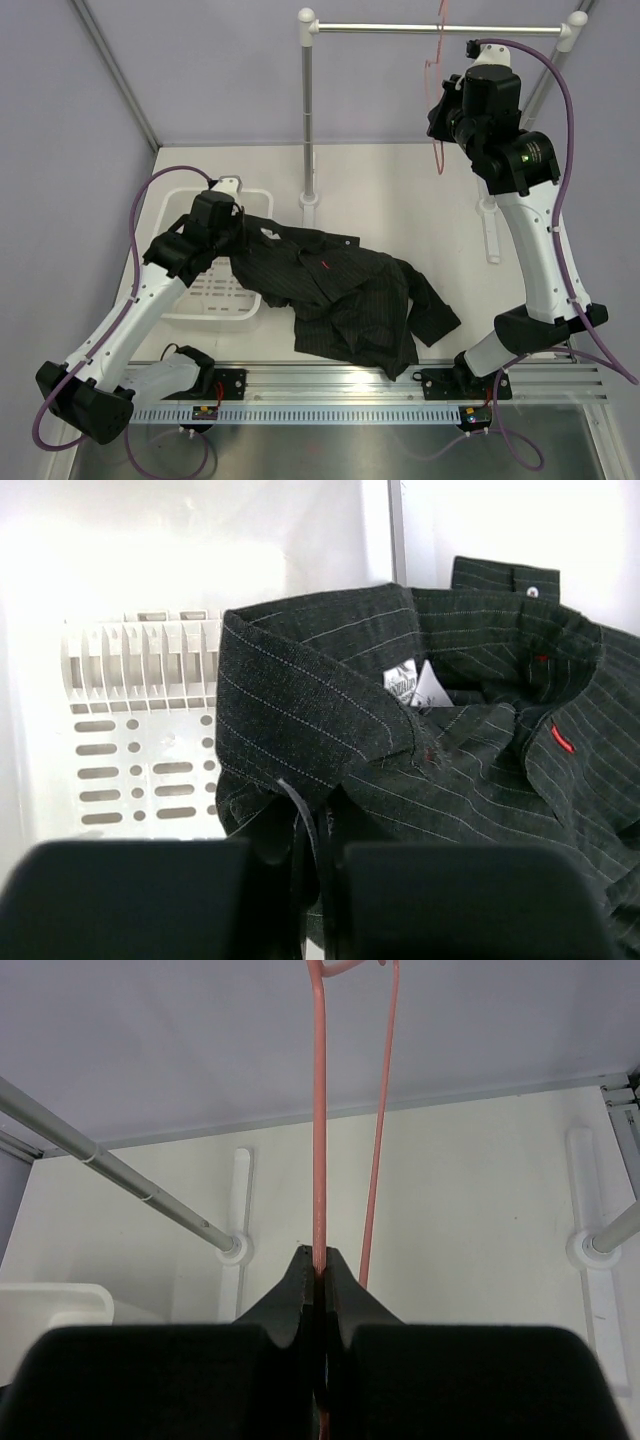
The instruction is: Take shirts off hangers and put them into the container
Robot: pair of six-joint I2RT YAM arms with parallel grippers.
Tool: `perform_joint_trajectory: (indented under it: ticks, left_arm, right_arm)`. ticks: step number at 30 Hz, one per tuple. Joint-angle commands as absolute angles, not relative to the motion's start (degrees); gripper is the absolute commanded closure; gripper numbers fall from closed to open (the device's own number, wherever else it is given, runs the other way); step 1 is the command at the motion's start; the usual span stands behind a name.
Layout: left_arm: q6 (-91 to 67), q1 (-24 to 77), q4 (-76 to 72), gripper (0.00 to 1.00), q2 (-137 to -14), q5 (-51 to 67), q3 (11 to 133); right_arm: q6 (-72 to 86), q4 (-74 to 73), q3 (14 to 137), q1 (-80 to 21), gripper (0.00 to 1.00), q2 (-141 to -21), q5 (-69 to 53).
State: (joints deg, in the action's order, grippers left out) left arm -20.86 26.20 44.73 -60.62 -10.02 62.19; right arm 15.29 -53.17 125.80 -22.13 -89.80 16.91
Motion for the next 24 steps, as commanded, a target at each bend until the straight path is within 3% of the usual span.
perform_joint_trajectory:
  ticks: [1,11,12,13,15,16,20,24]
  left_arm:
    - [-20.0,25.8,42.1,1.0,-60.6,-8.0,62.0]
    - [-18.2,25.8,40.7,1.0,-54.3,-1.0,70.0]
    - [-17.8,25.9,39.9,1.0,-53.8,-0.4,71.9]
    - [-17.0,25.9,38.8,1.0,-53.0,-0.4,72.9]
    - [-15.7,25.8,37.6,1.0,-52.6,3.0,75.4]
    - [-15.3,25.9,37.4,1.0,-52.7,3.2,76.2]
    - [-14.6,25.9,37.4,1.0,-54.3,5.2,80.2]
    - [-13.6,25.8,37.1,1.0,-55.7,5.6,84.6]
  right_arm:
    - [15.0,-49.4,124.1,-21.4,1.0,-88.9,16.1]
    - [16.9,-48.1,115.1,-21.4,0.99,-83.4,17.9]
    - [16.8,-48.1,114.4,-21.4,0.95,-82.0,17.7]
    - [16.7,-47.9,112.9,-21.4,0.77,-81.2,17.4]
    - [15.8,-47.6,111.3,-21.4,0.54,-78.5,17.5]
    - [15.4,-47.5,110.0,-21.4,0.38,-77.5,17.8]
    - [14.2,-48.7,108.5,-21.6,0.14,-71.7,16.5]
    - [13.7,-51.6,108.9,-22.0,0.02,-67.3,12.1]
